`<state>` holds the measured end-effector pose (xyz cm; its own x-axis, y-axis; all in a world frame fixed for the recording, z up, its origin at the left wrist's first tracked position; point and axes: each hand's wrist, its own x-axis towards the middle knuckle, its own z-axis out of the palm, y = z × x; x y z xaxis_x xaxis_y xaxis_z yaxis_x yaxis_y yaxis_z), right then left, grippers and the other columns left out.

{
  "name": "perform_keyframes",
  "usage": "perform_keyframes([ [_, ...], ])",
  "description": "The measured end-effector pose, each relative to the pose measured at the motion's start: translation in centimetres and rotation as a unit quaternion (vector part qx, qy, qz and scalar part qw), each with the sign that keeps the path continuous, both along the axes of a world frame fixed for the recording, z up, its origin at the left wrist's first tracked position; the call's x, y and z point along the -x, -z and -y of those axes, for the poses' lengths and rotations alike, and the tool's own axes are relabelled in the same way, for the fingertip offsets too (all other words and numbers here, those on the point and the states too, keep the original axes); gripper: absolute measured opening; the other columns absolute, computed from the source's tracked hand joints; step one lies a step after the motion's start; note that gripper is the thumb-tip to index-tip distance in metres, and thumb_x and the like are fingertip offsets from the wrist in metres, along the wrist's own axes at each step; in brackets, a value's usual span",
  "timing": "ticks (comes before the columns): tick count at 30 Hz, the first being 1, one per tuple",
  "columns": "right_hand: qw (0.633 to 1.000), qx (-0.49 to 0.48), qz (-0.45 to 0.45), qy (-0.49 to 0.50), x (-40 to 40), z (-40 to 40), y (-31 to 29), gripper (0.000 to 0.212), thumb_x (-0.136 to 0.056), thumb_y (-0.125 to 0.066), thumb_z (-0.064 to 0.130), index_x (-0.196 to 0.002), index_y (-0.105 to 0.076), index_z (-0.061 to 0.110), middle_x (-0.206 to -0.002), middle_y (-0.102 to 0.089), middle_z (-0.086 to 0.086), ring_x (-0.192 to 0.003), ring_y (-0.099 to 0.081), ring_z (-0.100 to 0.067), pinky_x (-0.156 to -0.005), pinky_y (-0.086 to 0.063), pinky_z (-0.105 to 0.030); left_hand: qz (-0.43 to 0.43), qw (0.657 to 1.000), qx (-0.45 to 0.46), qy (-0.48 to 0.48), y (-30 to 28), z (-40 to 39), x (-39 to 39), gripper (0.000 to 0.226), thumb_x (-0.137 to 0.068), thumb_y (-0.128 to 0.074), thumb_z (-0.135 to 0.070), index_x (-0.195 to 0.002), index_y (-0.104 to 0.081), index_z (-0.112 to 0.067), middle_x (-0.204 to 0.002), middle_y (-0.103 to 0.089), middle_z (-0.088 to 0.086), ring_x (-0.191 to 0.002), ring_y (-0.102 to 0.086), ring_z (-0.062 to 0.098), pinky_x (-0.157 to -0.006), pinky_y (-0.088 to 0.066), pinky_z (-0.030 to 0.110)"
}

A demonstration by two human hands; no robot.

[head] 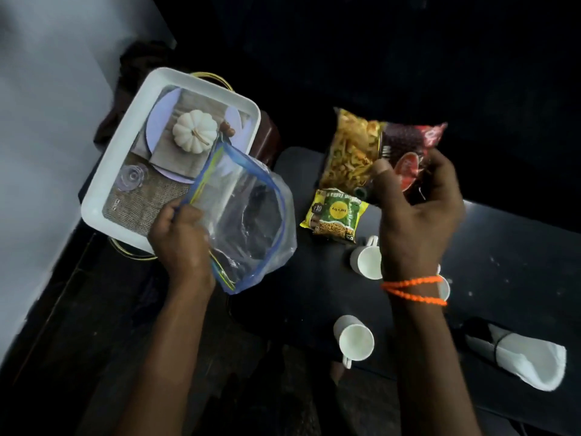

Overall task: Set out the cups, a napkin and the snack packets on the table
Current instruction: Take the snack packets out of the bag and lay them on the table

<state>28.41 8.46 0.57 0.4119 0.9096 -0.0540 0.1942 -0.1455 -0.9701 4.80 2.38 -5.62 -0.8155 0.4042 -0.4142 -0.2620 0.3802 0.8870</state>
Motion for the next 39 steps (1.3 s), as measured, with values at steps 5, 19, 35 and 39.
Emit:
perform_keyframes([
  [5, 0.957, 0.202, 0.163, -0.131, 0.3, -1.5, 7.4, 0.033, -0.080, -0.081, 0.022, -0.110, -0.072, 0.013, -0.089, -0.073, 0.000, -0.072, -0.065, -0.013, -0.075, -0.054, -0.027, 0.080, 0.991, -0.028, -0.104, -0.9, 0.4, 1.0, 0.030, -0.074, -0.054, -0.004, -0.050, -0.053, -0.021, -0.054, -0.048, 0.001, -0.046, -0.041, 0.019, -0.047, -0.029, 0.027],
  [19, 0.935, 0.143, 0.284, -0.156, 1.9, 1.5, 10.6, 0.051, -0.079, -0.079, 0.052, -0.114, -0.069, 0.016, -0.109, -0.068, -0.010, -0.102, -0.064, -0.029, -0.083, -0.053, -0.038, 0.198, 0.975, -0.081, -0.063, -2.7, 0.2, 1.1, 0.031, -0.073, -0.046, -0.005, -0.048, -0.052, -0.022, -0.054, -0.048, 0.004, -0.044, -0.041, 0.020, -0.048, -0.035, 0.023],
  [35, 0.960, 0.146, -0.046, -0.234, 1.2, -0.6, 7.6, 0.024, -0.085, -0.074, -0.006, -0.104, -0.075, 0.008, -0.091, -0.078, 0.005, -0.080, -0.071, -0.004, -0.074, -0.058, -0.031, 0.298, 0.928, -0.001, 0.222, 1.1, -3.3, -7.4, 0.025, -0.098, -0.055, -0.026, -0.117, -0.066, -0.014, -0.102, -0.074, 0.006, -0.089, -0.071, 0.019, -0.082, -0.059, 0.040],
  [39, 0.959, 0.155, 0.018, -0.235, -1.0, -0.4, 7.7, 0.018, -0.088, -0.074, 0.003, -0.070, -0.073, 0.001, -0.061, -0.061, 0.003, -0.058, -0.050, -0.002, -0.056, -0.044, -0.025, 0.407, 0.878, -0.117, 0.222, 0.9, -4.1, -5.9, 0.054, -0.098, -0.056, -0.049, -0.140, -0.061, -0.016, -0.130, -0.071, 0.009, -0.117, -0.070, 0.028, -0.090, -0.060, 0.046],
])
